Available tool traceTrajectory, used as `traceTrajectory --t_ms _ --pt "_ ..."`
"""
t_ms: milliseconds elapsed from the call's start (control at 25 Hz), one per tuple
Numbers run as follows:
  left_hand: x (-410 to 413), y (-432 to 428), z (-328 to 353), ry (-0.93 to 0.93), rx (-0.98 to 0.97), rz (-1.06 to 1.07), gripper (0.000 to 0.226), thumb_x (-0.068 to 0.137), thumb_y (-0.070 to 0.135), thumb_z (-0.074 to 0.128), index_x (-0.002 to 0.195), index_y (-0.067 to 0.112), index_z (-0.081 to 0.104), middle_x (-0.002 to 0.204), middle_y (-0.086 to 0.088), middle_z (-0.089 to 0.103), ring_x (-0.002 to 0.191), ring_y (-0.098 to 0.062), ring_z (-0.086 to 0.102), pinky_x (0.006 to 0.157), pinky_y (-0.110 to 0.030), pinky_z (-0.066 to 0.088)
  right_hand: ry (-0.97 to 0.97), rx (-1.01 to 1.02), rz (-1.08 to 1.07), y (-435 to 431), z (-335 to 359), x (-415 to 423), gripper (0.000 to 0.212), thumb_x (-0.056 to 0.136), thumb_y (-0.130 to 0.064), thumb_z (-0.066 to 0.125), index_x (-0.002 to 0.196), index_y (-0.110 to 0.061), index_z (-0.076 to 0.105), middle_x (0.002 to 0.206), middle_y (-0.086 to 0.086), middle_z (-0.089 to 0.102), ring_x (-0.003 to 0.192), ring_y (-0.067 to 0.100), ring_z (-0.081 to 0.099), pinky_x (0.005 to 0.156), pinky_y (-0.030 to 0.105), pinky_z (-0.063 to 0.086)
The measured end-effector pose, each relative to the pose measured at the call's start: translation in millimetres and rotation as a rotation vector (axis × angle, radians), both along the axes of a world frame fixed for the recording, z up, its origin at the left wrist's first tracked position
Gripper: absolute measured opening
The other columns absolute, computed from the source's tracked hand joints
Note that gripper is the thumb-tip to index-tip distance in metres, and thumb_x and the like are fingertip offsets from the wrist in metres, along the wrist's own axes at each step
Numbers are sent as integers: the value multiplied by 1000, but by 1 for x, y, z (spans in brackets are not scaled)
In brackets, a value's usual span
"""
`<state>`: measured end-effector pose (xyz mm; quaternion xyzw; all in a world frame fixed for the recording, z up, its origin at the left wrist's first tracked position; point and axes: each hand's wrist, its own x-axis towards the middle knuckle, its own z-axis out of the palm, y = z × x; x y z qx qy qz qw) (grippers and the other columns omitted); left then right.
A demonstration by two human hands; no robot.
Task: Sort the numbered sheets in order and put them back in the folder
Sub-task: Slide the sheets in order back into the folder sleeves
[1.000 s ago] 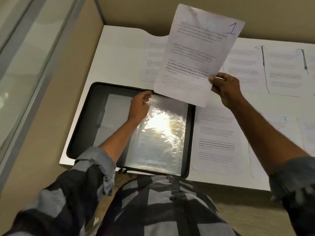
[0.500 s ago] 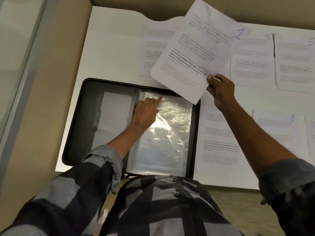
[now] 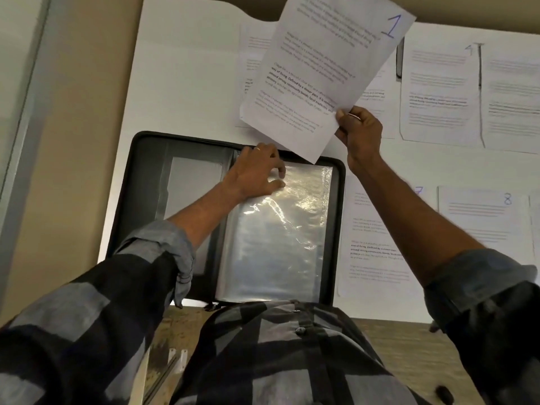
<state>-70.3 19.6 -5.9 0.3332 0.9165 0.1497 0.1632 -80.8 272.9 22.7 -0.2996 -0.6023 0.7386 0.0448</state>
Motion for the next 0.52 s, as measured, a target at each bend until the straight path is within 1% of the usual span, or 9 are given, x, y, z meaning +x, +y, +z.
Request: traceTrajectory --t_ms 80,200,280,400,520 --pt "-2 0 3 14 99 46 26 88 54 69 96 31 72 113 6 61 109 -17 55 93 -41 44 12 18 15 -6 -1 -4 22 92 -3 71 113 3 67 110 16 76 105 29 73 92 44 60" --pt "-2 2 8 17 128 29 25 93 50 66 98 27 73 109 5 67 100 -18 61 89 -41 48 20 34 72 -14 -5 -1 19 92 -4 71 110 1 67 104 12 76 101 24 73 93 44 60" --pt "1 2 10 53 161 43 24 92 45 70 98 23 75 107 2 64 97 -18 58 83 -41 49 22 32 111 -16 -6 5 18 92 -4 71 110 0 66 102 12 76 99 23 73 92 43 60" --pt "7 1 9 95 202 87 23 88 38 77 95 17 76 104 -2 58 90 -18 55 73 -34 46 18 63 168 -11 -5 11 19 93 -5 71 111 1 64 103 11 76 100 23 74 89 40 61" --pt "12 6 4 45 222 79 19 91 32 76 95 14 74 99 -2 62 90 -20 57 75 -35 46 32 82 174 -1 1 10 18 94 -4 70 110 0 64 103 11 76 99 22 74 89 39 61"
